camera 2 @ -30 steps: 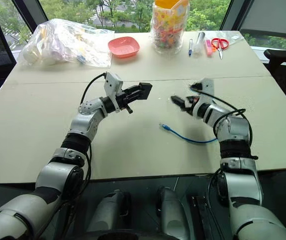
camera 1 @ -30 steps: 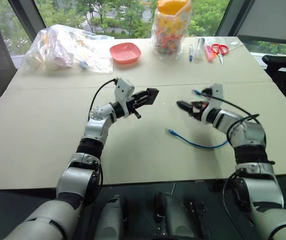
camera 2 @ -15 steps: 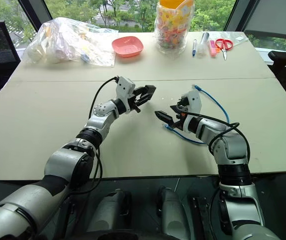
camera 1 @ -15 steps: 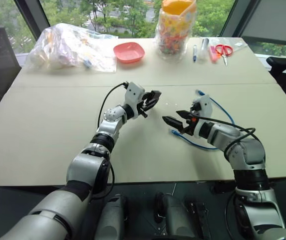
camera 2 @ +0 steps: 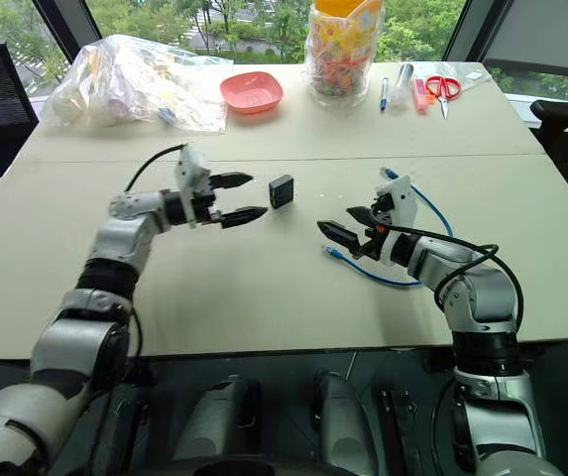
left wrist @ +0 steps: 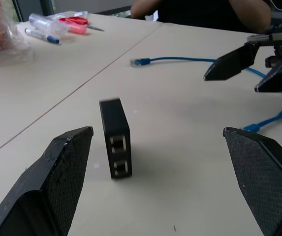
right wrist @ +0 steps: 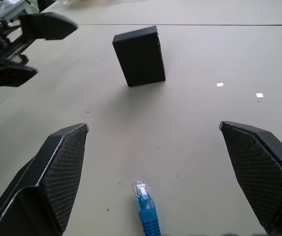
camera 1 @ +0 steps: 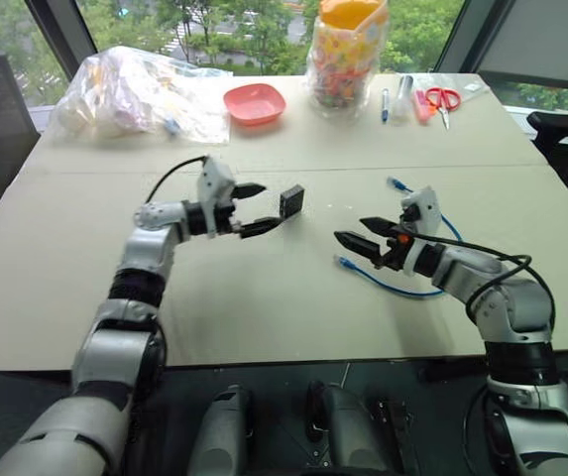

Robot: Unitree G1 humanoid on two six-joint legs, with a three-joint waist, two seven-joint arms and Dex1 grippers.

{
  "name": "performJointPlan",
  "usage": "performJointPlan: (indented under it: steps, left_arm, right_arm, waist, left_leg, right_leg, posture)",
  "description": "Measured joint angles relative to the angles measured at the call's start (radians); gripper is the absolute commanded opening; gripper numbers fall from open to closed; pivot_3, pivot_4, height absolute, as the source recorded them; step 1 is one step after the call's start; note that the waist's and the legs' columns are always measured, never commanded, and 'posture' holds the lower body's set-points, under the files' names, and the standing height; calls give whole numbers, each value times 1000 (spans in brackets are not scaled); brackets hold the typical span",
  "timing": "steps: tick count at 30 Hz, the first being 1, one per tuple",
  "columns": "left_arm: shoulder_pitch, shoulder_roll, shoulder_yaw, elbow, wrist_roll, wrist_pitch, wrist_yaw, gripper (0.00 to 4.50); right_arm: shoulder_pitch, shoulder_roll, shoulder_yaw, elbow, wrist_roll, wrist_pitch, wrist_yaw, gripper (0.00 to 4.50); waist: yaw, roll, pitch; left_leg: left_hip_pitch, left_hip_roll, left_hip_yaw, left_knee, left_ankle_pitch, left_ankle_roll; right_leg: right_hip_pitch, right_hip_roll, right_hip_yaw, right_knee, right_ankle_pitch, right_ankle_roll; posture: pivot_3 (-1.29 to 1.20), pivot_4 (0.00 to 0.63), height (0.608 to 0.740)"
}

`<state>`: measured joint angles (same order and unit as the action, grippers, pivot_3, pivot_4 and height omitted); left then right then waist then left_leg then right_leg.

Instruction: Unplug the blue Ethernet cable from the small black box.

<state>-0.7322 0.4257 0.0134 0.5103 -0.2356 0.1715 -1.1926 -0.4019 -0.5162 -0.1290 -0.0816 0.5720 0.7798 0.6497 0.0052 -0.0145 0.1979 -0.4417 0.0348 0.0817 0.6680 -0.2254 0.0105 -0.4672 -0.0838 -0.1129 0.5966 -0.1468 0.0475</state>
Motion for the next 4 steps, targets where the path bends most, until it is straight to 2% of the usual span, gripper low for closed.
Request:
performJointPlan:
  steps: [4]
  left_arm:
    - [144, 85, 9, -251, -62, 204, 24, 4389]
  right_arm:
    - [42, -40, 11, -69, 0, 3, 34, 4500]
  waist:
    - [6, 0, 0]
  left_leg:
    - [0, 0, 0, 0, 0, 0]
  right_leg:
    - [1, 0, 0, 0, -2, -3]
  posture:
    - [0, 150, 740]
